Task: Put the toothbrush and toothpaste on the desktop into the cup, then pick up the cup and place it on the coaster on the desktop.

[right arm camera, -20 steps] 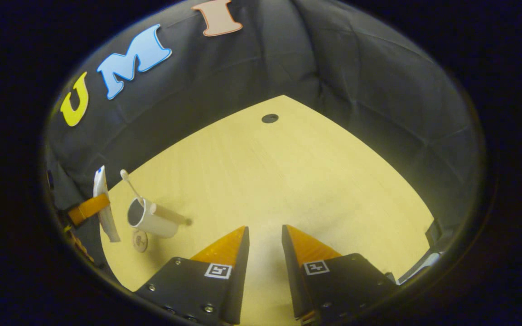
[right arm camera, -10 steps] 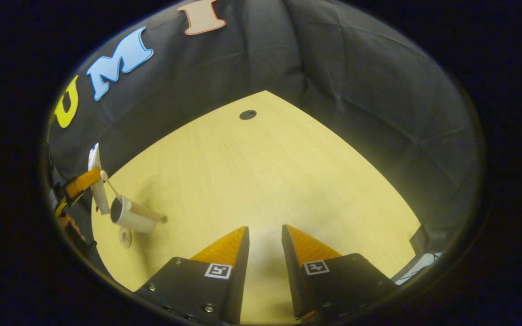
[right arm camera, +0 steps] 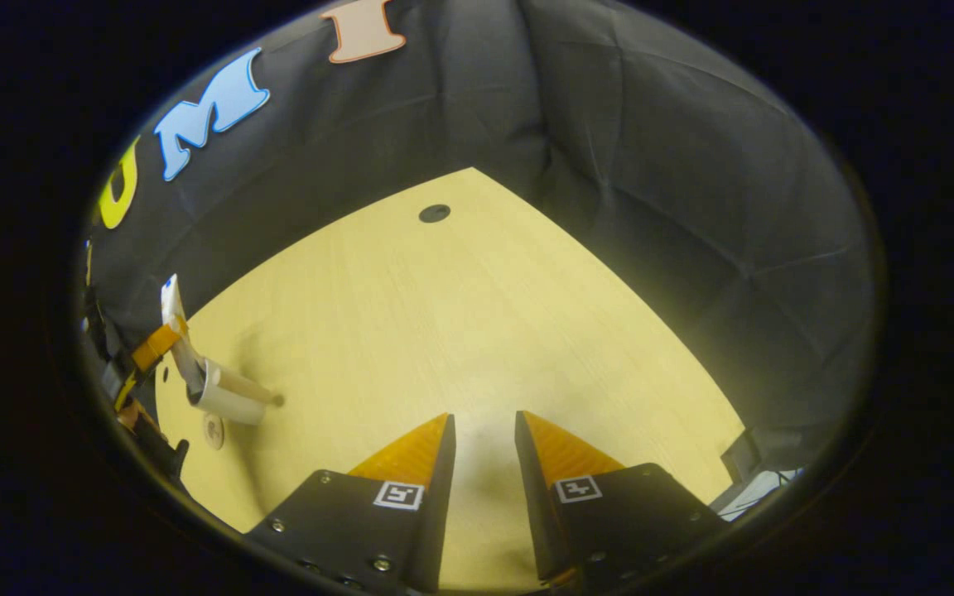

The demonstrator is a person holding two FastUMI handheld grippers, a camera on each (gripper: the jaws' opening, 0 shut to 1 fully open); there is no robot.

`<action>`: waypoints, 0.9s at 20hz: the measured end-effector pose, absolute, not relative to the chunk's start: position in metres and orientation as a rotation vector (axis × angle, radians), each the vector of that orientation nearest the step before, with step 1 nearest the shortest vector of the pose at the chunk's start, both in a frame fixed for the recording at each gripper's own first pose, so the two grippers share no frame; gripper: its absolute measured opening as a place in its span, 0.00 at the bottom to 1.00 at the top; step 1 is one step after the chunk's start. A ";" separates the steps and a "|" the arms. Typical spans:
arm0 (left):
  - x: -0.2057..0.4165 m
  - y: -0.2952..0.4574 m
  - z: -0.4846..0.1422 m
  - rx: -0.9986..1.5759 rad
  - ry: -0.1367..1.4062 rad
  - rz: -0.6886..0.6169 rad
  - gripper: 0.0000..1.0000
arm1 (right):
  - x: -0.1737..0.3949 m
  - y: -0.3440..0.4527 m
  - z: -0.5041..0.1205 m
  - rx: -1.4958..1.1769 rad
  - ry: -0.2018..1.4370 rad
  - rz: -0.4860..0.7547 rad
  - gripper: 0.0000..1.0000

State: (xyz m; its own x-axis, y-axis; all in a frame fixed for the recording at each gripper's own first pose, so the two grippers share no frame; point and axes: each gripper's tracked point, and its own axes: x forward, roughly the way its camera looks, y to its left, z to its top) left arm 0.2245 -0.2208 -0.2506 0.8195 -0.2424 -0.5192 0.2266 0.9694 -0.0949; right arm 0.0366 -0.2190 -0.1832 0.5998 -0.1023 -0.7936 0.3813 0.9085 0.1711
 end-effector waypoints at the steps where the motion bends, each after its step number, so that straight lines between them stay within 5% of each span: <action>1: 0.223 -0.223 -0.252 -0.022 0.540 -0.255 0.20 | 0.037 -0.220 -0.183 0.343 0.888 -0.286 0.43; 6: 0.204 -0.219 -0.263 0.019 0.527 -0.244 0.32 | 0.039 -0.218 -0.187 0.339 0.894 -0.279 0.43; 9: 0.193 -0.214 -0.268 -0.029 0.549 -0.246 0.72 | 0.044 -0.208 -0.187 0.339 0.902 -0.256 0.43; 13: 0.180 -0.203 -0.267 -0.072 0.564 -0.235 0.94 | 0.046 -0.195 -0.184 0.329 0.900 -0.215 0.43; 18: 0.156 -0.190 -0.258 -0.081 0.559 -0.229 0.96 | 0.056 -0.173 -0.178 0.301 0.892 -0.122 0.43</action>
State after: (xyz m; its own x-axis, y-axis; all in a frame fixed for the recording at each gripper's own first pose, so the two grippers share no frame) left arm 0.1561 -0.1899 -0.2579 0.8231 -0.2375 -0.5158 0.1935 0.9713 -0.1384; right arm 0.0562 -0.1727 -0.1782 0.6247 0.0199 -0.7806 0.2286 0.9512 0.2072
